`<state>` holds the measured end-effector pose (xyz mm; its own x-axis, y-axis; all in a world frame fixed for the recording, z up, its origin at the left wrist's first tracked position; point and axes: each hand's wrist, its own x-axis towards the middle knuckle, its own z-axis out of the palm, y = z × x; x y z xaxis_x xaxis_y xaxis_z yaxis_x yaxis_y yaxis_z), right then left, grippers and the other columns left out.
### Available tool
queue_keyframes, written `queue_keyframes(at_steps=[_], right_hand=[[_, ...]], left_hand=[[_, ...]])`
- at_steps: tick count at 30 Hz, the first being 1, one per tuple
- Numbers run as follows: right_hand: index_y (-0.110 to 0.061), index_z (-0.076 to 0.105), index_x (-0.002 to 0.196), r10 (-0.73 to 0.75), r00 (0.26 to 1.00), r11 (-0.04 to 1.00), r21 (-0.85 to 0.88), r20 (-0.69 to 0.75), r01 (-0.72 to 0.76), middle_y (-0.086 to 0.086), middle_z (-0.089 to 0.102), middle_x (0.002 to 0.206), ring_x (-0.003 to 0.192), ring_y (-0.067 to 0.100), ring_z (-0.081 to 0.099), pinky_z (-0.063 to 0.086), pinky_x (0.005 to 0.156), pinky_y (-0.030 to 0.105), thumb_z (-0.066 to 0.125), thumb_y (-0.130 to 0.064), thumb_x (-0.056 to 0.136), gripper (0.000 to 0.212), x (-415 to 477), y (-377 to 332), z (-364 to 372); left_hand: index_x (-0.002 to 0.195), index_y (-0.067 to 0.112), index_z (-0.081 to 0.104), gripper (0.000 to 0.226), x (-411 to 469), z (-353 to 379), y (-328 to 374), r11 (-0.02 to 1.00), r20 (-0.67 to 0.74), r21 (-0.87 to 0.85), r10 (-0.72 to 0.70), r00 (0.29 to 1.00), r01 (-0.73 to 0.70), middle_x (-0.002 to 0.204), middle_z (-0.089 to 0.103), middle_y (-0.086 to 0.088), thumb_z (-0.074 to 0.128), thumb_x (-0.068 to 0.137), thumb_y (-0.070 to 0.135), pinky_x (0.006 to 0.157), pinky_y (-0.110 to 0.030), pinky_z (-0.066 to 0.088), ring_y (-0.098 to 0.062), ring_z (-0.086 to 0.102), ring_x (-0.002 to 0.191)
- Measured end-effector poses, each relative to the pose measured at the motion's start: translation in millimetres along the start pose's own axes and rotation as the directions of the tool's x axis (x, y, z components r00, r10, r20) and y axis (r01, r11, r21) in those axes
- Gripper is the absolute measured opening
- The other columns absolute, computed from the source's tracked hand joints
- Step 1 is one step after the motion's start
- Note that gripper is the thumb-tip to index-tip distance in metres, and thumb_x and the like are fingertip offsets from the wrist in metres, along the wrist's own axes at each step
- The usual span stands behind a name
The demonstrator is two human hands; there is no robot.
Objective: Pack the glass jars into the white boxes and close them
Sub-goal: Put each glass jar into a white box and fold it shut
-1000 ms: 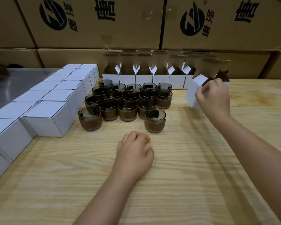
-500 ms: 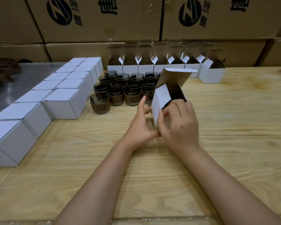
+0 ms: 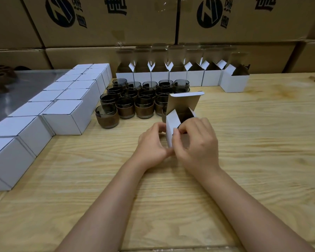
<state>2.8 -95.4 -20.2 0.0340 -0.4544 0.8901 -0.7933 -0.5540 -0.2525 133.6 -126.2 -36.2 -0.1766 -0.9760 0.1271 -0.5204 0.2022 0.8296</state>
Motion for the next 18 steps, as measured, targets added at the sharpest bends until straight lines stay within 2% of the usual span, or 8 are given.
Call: queue_keyframes(at_steps=[4,8,10,12,14,16,18], right_hand=[[-0.003,0.067,0.086,0.135,0.99,0.99,0.04,-0.044,-0.133,0.006,0.067,0.084,0.076,0.03,0.055,0.045,0.07,0.04,0.057,-0.007,0.087,0.011,8.8,14.2,-5.6],[0.001,0.068,0.092,0.221,0.972,0.972,0.097,-0.077,-0.213,0.011,0.064,0.088,0.079,0.02,0.057,0.046,0.071,0.027,0.058,0.005,0.085,0.013,12.5,32.0,-10.1],[-0.001,0.068,0.093,0.355,0.932,0.93,0.126,-0.073,-0.344,0.01,0.062,0.088,0.077,0.013,0.053,0.044,0.069,0.021,0.056,0.007,0.085,0.017,13.1,40.7,-12.5],[-0.006,0.069,0.094,0.488,0.873,0.868,0.113,-0.014,-0.484,0.007,0.063,0.087,0.075,0.014,0.052,0.043,0.07,0.023,0.054,0.004,0.084,0.02,11.5,48.0,-13.1],[-0.007,0.07,0.091,0.512,0.858,0.852,0.11,0.029,-0.512,0.003,0.063,0.084,0.075,0.016,0.052,0.042,0.071,0.022,0.055,0.004,0.084,0.02,9.3,52.2,-12.7],[-0.007,0.07,0.09,0.482,0.874,0.86,0.16,0.052,-0.484,0.001,0.059,0.083,0.076,0.014,0.052,0.039,0.069,0.014,0.053,0.007,0.083,0.023,9.3,52.7,-12.3],[-0.007,0.07,0.093,0.472,0.878,0.852,0.211,0.086,-0.479,0.004,0.055,0.081,0.075,0.008,0.049,0.036,0.067,0.007,0.05,0.01,0.082,0.029,9.5,53.4,-12.6]], left_hand=[[0.118,0.032,0.049,0.082,0.0,0.5,-0.1,1.0,0.008,0.003,0.003,1.0,-0.003,0.121,0.057,0.016,0.076,0.046,0.061,0.104,-0.043,0.041,-0.011,0.05,0.12],[0.117,0.035,0.046,0.082,0.3,0.9,-2.0,1.0,0.004,0.016,0.002,1.0,-0.002,0.122,0.055,0.015,0.074,0.045,0.063,0.105,-0.043,0.039,-0.012,0.047,0.123],[0.118,0.034,0.046,0.085,0.2,0.4,-2.4,1.0,0.013,0.012,0.001,1.0,-0.001,0.123,0.055,0.015,0.074,0.043,0.064,0.105,-0.043,0.039,-0.012,0.047,0.123],[0.118,0.035,0.046,0.088,0.2,-0.1,-2.4,1.0,0.023,0.011,-0.003,1.0,0.002,0.124,0.055,0.015,0.071,0.041,0.068,0.104,-0.044,0.039,-0.013,0.046,0.124],[0.119,0.035,0.046,0.088,-0.3,-0.7,-1.5,1.0,0.028,0.008,-0.001,1.0,0.001,0.125,0.054,0.015,0.071,0.042,0.067,0.104,-0.044,0.04,-0.013,0.046,0.124],[0.126,0.033,0.044,0.09,-1.4,-0.9,-0.7,1.0,0.023,0.004,0.019,1.0,-0.019,0.126,0.054,0.015,0.076,0.046,0.061,0.104,-0.045,0.04,-0.012,0.048,0.123],[0.14,0.04,0.028,0.102,-3.7,-1.1,0.3,0.998,0.026,-0.009,0.065,0.998,-0.065,0.126,0.054,0.012,0.079,0.053,0.055,0.105,-0.046,0.039,-0.011,0.05,0.122]])
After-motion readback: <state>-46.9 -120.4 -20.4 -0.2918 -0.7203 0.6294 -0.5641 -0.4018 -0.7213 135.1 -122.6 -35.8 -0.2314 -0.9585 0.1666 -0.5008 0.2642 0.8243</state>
